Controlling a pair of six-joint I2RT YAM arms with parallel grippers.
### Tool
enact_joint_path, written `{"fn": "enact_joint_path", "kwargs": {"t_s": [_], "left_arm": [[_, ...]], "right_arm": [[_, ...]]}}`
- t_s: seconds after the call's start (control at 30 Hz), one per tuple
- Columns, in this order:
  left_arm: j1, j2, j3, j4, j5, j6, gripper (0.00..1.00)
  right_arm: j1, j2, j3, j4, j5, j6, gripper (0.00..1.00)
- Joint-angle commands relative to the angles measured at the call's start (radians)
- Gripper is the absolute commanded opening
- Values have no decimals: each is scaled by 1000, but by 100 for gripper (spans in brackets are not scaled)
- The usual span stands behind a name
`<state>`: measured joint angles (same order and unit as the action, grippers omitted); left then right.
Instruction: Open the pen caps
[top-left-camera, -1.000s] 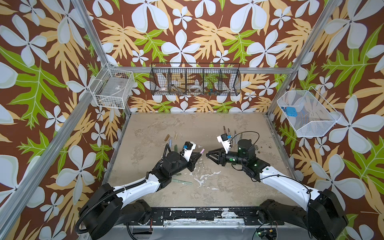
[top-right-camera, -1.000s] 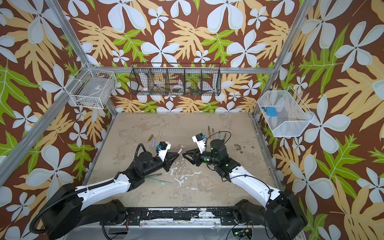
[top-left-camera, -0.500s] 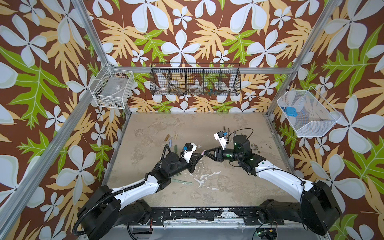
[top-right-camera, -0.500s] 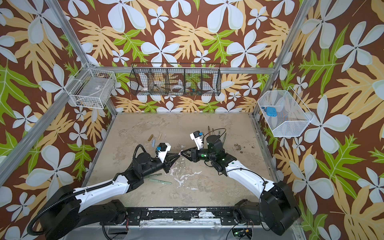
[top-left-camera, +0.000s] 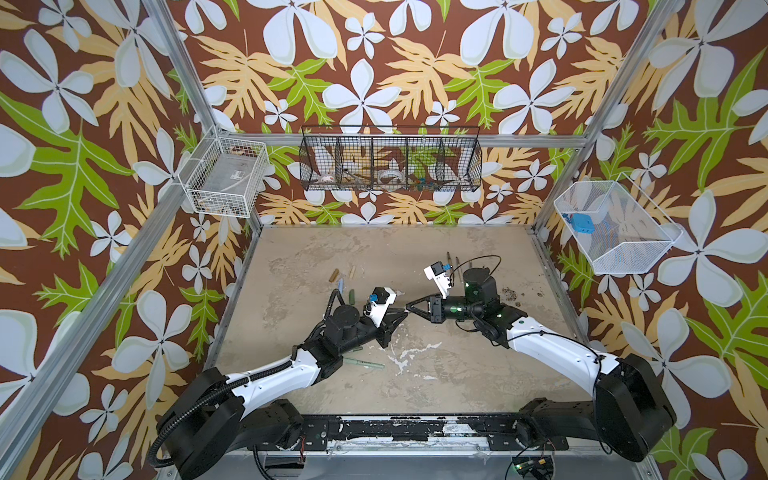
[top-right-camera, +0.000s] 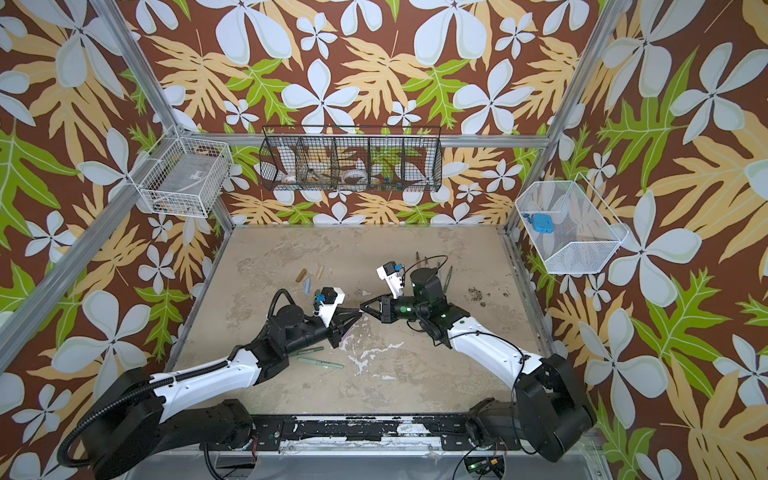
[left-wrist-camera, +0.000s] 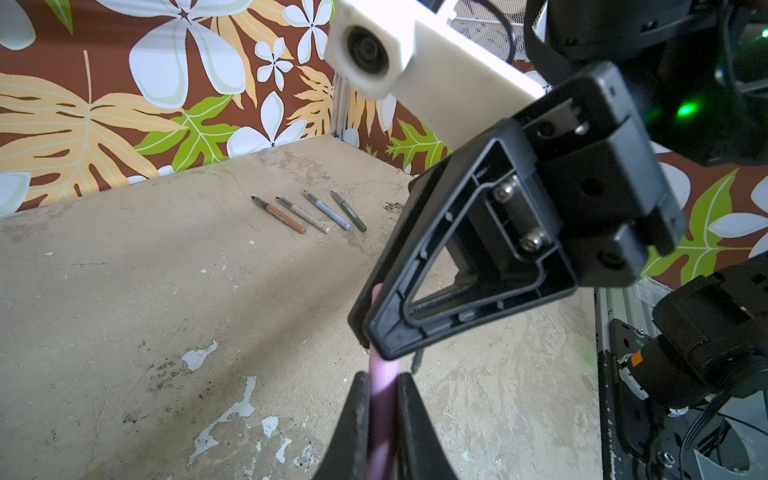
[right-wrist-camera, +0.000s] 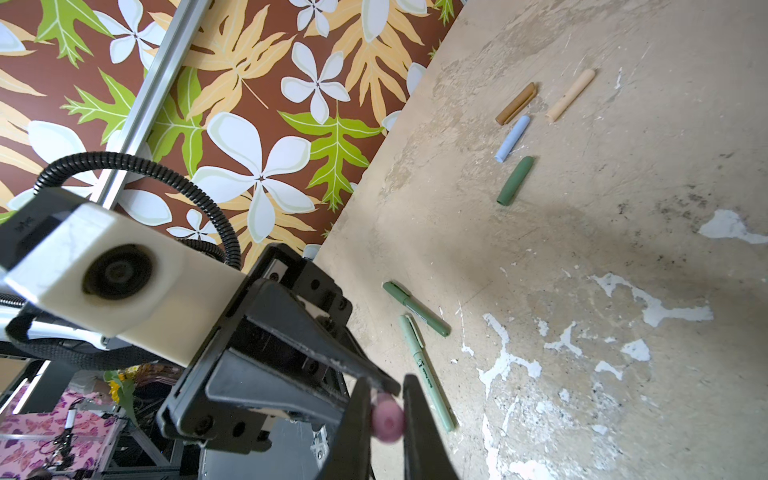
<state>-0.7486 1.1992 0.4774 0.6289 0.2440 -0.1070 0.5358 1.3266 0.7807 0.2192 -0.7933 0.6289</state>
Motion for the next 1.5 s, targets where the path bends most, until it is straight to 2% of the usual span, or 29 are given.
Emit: {"fn": "enact_joint_path", "kwargs": {"t_s": [0.0, 0.07, 0.13, 0.17, 0.27, 0.37, 0.43, 0.5, 0.57, 0.7, 0.83, 0.97, 1.07, 1.13, 1.27, 1.37, 1.47], "left_arm": [[-1, -5, 1, 23, -21, 0, 2], [0, -4, 1, 23, -39, -13, 8], [-1, -10, -1, 25, -76, -35, 24], [-1, -18, -3, 28, -105, -60, 34], [6, -71, -4, 9, -195, -149, 50], [22, -136, 36, -87, -278, -262, 55], [35, -171, 89, -189, -331, -343, 58], [58, -188, 160, -291, -339, -413, 62], [84, -180, 252, -397, -314, -470, 67], [131, -119, 432, -558, -207, -527, 69], [138, -77, 561, -655, -196, -514, 70], [145, -23, 663, -739, -151, -470, 71], [147, 12, 731, -812, -144, -422, 70], [157, 17, 748, -829, -138, -410, 69], [175, 23, 766, -828, -84, -392, 66], [176, 50, 787, -818, 18, -379, 61], [176, 57, 764, -732, 170, -392, 55]], "right_arm": [[2, -5, 3, 22, -16, -11, 2], [1, -14, 13, 6, 5, -30, 0], [1, -28, 29, -14, 56, -63, 0], [1, -38, 42, -29, 103, -96, 0], [2, -67, 78, -60, 295, -216, 0], [7, -112, 61, 14, 477, -339, 0], [48, -156, 25, 105, 596, -473, 0], [134, -201, -21, 195, 711, -706, 0], [213, -236, -81, 307, 777, -944, 0], [276, -256, -213, 581, 743, -1308, 0], [355, -180, -265, 755, 812, -1749, 0], [383, -89, -269, 939, 899, -2021, 0], [394, -42, -299, 1084, 876, -2232, 0], [404, -32, -297, 1103, 859, -2315, 0], [419, -22, -316, 1195, 835, -2389, 0], [432, -30, -323, 1200, 822, -2416, 0], [435, -36, -322, 1191, 819, -2414, 0]]}}
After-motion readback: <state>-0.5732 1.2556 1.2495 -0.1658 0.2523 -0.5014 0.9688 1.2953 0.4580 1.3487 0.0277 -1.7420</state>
